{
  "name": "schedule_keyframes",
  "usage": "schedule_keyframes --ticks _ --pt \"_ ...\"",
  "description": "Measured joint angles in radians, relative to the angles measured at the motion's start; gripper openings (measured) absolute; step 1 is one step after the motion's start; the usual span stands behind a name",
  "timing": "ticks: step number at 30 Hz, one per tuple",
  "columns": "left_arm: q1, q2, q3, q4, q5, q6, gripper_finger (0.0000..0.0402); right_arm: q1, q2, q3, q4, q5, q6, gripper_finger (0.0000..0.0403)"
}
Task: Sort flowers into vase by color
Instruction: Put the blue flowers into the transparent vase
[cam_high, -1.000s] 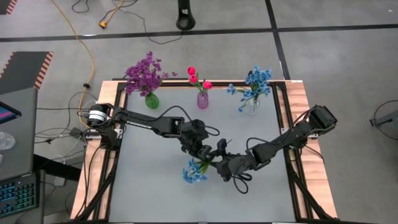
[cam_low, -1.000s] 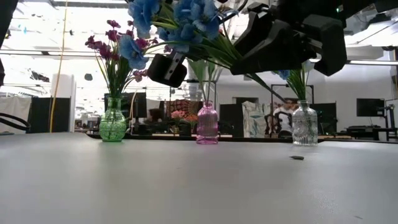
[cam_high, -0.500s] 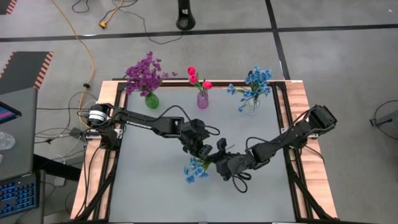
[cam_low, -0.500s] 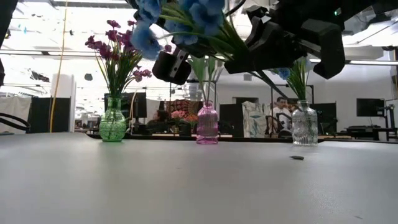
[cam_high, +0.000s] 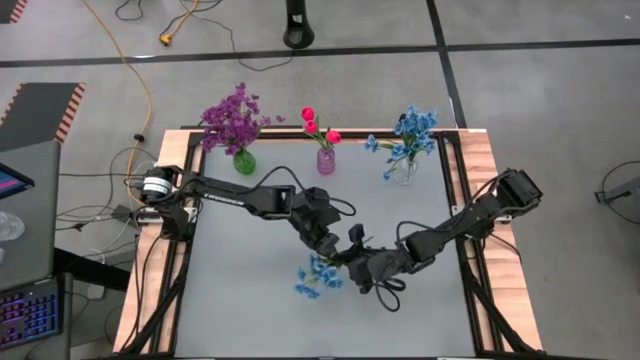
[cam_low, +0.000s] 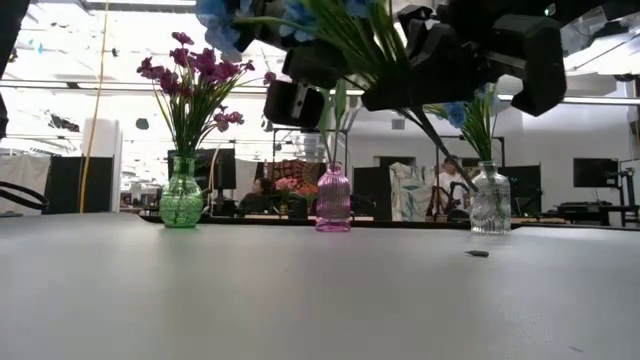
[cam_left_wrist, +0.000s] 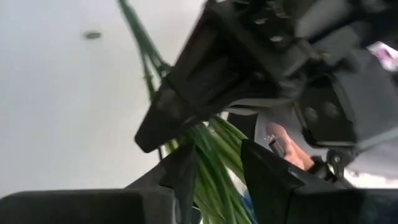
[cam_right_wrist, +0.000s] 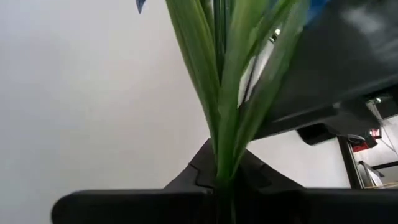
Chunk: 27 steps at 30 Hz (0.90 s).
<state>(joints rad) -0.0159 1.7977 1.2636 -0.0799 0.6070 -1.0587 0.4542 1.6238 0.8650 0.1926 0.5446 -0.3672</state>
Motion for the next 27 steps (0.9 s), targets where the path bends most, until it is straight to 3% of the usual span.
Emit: schedule_keyframes --ticks 8,13,21,27 --pt "0.000 -0.001 0.000 0.007 0.044 0.088 0.0137 0.032 -0.033 0.000 -0.020 0.000 0.052 0.0041" --pt "0.000 -0.060 0.000 -0.031 0.013 0.183 0.0137 0.037 -0.102 -0.020 -0.061 0.000 0.107 0.0041" --pt "-0.040 -0.225 0.000 -0.227 -0.225 0.377 0.0137 0.037 -0.257 -0.138 -0.024 0.005 0.193 0.0040" --pt "-0.110 -0.312 0.000 -0.331 -0.414 0.471 0.0137 0.037 -0.402 -0.337 0.184 0.069 0.266 0.0040"
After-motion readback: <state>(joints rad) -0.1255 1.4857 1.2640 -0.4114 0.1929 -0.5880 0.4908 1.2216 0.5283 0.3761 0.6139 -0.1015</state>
